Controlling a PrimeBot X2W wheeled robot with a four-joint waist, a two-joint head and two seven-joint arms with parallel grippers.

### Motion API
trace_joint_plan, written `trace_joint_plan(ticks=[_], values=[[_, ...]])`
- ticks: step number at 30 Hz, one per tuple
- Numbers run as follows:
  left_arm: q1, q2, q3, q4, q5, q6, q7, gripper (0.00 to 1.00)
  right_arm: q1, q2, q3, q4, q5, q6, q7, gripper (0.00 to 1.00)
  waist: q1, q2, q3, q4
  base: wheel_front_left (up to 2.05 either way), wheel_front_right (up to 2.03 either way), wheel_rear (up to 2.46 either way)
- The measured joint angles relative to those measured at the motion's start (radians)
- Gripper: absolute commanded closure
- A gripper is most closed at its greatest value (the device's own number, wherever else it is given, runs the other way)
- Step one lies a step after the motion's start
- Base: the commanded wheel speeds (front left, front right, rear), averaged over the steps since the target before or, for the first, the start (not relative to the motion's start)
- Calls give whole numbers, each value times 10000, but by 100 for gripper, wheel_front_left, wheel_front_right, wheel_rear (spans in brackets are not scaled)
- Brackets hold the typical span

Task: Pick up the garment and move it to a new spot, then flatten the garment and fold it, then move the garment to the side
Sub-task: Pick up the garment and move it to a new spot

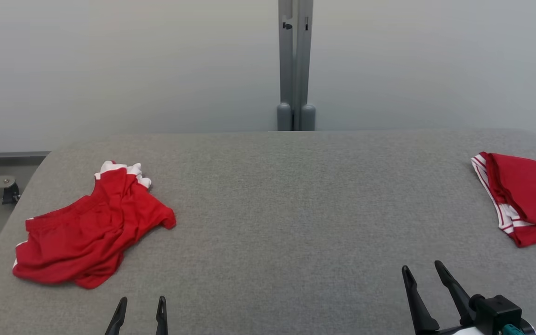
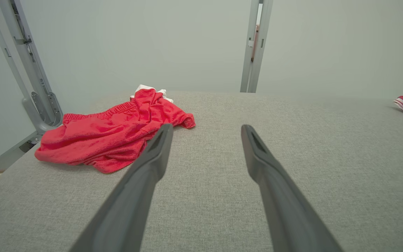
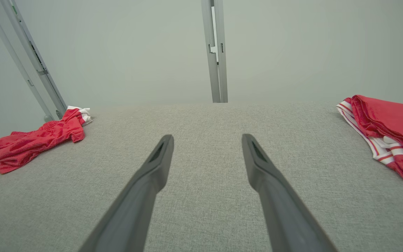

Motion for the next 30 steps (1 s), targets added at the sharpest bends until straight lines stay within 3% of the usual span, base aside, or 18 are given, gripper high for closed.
trace_joint_plan(ticks=[21,30], values=[[-128,0,504,-408,113,-63,2,0,-32,115,40,8,15,0,0,0,0,0,227,2657,0,0,0],[-128,0,476,-525,102,-77,0,0,-38,98,-4,-27,13,0,0,0,0,0,483,3365,0,0,0]])
